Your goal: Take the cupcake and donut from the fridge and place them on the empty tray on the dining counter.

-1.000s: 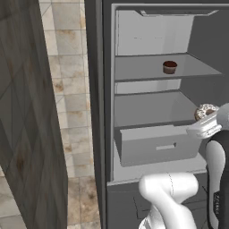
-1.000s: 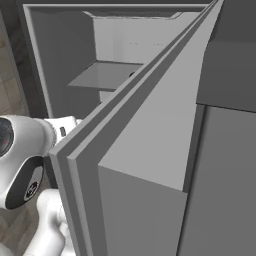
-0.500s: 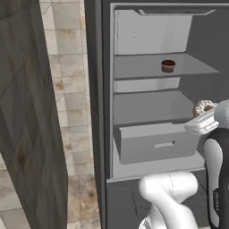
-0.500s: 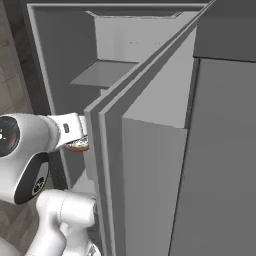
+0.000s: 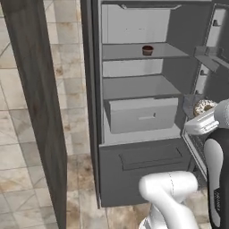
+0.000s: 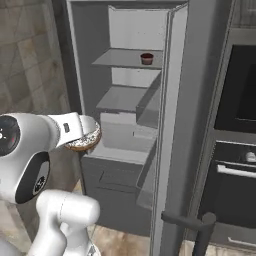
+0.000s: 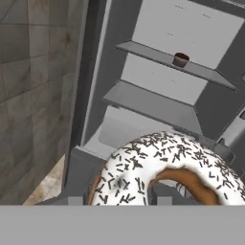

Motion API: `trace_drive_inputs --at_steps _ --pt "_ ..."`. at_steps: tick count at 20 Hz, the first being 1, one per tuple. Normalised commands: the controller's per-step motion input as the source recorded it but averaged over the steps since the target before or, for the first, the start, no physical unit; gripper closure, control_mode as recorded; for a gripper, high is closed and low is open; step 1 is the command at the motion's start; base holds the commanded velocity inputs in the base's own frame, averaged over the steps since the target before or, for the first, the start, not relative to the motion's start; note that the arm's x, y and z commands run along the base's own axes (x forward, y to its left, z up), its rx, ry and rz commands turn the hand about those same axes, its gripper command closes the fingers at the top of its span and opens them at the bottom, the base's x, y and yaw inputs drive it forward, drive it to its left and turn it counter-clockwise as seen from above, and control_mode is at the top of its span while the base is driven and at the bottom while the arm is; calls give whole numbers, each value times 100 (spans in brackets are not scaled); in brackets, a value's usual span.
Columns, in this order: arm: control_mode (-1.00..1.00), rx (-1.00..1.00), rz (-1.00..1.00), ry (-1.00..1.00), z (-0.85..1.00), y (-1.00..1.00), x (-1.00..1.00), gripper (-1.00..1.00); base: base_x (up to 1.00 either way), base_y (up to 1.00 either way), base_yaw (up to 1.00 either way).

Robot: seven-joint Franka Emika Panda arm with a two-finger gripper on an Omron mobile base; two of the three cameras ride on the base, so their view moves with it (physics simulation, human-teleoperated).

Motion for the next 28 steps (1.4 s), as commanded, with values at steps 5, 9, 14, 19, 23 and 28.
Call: trace_drive_inputs --at_steps 5,9,14,19,23,28 --pt "100 0 0 0 0 0 0 100 -100 0 -13" --pt "100 0 0 0 0 0 0 100 -91 0 -34" --pt "100 0 0 0 0 0 0 100 -51 0 -58" --pt "100 0 0 0 0 0 0 100 -27 0 -65" --pt "100 0 0 0 0 0 0 100 -19 -1 -65" --pt "100 0 0 0 0 0 0 100 -18 -20 -62"
